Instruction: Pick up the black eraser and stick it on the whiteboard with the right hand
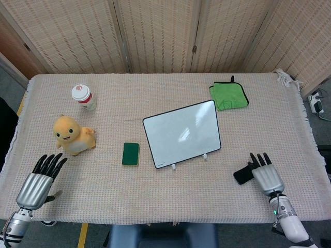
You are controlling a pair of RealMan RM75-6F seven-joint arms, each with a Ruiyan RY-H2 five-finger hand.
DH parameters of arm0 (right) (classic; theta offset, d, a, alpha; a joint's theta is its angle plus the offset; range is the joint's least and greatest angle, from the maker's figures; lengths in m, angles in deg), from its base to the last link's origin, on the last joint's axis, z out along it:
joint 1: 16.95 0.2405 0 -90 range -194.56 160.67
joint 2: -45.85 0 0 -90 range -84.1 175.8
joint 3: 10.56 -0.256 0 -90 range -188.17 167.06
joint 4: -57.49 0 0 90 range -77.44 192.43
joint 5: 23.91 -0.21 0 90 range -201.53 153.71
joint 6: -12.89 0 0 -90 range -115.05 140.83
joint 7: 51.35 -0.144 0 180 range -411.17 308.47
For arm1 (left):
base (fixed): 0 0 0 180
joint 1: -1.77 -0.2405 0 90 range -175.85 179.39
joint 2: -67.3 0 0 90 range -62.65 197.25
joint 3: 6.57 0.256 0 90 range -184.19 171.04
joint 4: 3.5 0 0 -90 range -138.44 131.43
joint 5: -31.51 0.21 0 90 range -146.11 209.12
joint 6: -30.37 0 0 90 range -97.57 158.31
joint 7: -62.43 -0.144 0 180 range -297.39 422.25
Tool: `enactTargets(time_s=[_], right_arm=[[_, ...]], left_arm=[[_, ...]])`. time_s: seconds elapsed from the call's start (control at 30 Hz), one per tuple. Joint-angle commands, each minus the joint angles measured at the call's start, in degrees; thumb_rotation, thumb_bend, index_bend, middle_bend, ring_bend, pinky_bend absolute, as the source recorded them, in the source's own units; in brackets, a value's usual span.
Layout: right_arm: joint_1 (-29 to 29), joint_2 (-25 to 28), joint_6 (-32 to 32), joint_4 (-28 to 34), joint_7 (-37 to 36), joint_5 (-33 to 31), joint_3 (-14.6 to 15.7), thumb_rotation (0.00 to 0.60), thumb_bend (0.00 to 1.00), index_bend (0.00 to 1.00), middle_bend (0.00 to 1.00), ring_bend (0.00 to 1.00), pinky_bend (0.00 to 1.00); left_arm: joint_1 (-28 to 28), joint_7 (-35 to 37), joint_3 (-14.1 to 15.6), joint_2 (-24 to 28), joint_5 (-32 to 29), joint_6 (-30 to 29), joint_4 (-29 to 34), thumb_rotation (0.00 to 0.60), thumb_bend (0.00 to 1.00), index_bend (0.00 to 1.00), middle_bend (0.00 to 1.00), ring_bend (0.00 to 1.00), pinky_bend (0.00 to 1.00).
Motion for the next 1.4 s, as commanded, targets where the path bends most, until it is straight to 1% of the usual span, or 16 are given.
enactTargets(time_s=[0.03,0.2,0.37,0.47,0.63,0.73,0.83,1.0,1.1,1.33,1.4], right_arm=[[0.6,-0.6,-0.3,-0.4,0.5,-0.7,0.1,0.6,0.32,0.19,0.0,0.0,0.0],[1.8,-1.5,-0.9,-0.8,0.9,-2.0,0.2,0.6,0.32,0.2,0.0,0.0,0.0],[2.5,-2.2,-0.7,-1.3,1.1,-2.6,0.5,0.6,0.32,0.26,0.0,0.0,0.0],[2.9,-2.8,-0.6,-1.7,1.4,-3.3,0.7,0.6,0.32,0.3,0.0,0.0,0.0],[3.4,-4.0,0.2,-3.1,1.6,-3.2,0.9,0.6,0.32,0.37,0.0,0.01,0.0],[3.4,-5.3,2.0,-4.9,1.9,-1.6,1.2,0.6,0.32,0.42,0.0,0.04,0.03],[3.2,-5.9,3.5,-5.9,0.2,0.6,1.4,0.6,0.32,0.47,0.0,0.07,0.07],[2.6,-5.2,5.9,-5.8,-4.2,4.1,1.4,0.6,0.32,0.5,0.02,0.1,0.08],[2.2,-6.0,8.3,-6.6,-6.9,7.0,1.1,0.6,0.32,0.5,0.04,0.11,0.08],[1.6,-11.9,16.8,-11.1,-11.5,14.6,-0.9,0.6,0.32,0.5,0.04,0.08,0.06],[1.8,-14.5,20.2,-13.4,-13.3,17.7,-1.8,0.6,0.32,0.5,0.04,0.08,0.06]], left_arm=[[0.0,0.1,0.0,0.0,0.0,0.0,0.0,0.6,0.18,0.0,0.05,0.02,0.0],[-0.1,0.1,0.0,0.1,-0.1,-0.1,0.0,0.6,0.18,0.0,0.05,0.02,0.0],[-0.1,0.2,0.0,0.1,0.0,-0.2,0.0,0.6,0.18,0.0,0.05,0.02,0.0],[-0.2,0.3,0.0,0.1,0.0,-0.3,0.0,0.6,0.23,0.0,0.05,0.02,0.0],[-0.2,0.4,0.0,0.2,0.1,-0.3,0.0,0.6,0.28,0.0,0.05,0.02,0.0],[-0.2,0.4,0.0,0.2,0.1,-0.3,0.0,0.6,0.28,0.0,0.05,0.02,0.0],[-0.2,0.5,0.0,0.2,0.1,-0.3,0.0,0.6,0.28,0.0,0.05,0.02,0.0],[-0.1,0.3,0.0,0.2,0.1,-0.2,0.0,0.6,0.28,0.0,0.05,0.02,0.0],[-0.1,0.0,0.0,0.1,0.1,-0.1,0.1,0.6,0.28,0.0,0.05,0.02,0.0],[-0.2,0.3,-0.1,0.2,-0.1,-0.3,0.2,0.6,0.28,0.0,0.05,0.02,0.0],[-0.2,0.3,0.0,0.3,0.2,-0.4,0.2,0.6,0.28,0.0,0.05,0.02,0.0]])
